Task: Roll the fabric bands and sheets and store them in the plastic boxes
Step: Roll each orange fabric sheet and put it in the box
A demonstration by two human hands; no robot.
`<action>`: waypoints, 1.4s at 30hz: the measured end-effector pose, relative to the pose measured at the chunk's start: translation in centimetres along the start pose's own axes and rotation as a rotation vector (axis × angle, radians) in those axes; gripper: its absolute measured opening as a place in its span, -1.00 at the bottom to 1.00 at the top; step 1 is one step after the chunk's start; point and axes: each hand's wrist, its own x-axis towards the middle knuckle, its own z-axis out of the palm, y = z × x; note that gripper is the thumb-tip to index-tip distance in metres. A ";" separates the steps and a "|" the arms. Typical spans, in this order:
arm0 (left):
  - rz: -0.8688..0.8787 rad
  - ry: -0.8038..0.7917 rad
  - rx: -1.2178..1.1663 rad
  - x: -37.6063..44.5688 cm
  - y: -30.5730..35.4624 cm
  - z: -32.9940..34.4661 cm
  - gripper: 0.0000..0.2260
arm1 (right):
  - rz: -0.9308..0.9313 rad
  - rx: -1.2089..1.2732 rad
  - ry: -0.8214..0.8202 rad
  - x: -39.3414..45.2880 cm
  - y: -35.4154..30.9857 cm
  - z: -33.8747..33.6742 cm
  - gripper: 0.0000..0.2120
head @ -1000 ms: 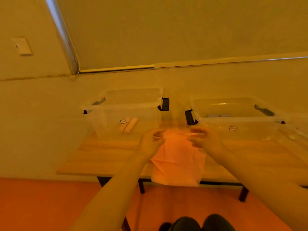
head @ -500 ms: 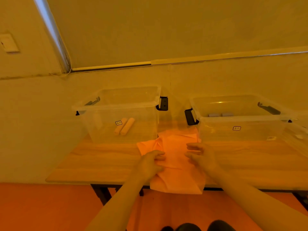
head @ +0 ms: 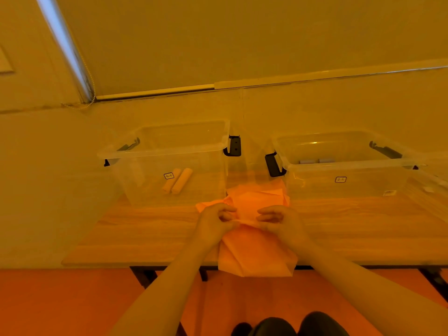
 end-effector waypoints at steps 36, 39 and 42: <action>-0.113 -0.109 -0.292 0.7 0.9 4.0 -0.59 | 0.208 0.322 0.185 1.2 1.8 -2.2 -0.87; -0.199 -0.127 -0.354 1.3 1.1 4.1 -0.55 | 0.215 0.305 0.177 1.1 1.6 -2.2 -0.85; -0.268 -0.203 -0.371 1.6 1.2 4.2 -0.66 | 0.190 0.220 0.173 0.9 1.2 -2.2 -0.78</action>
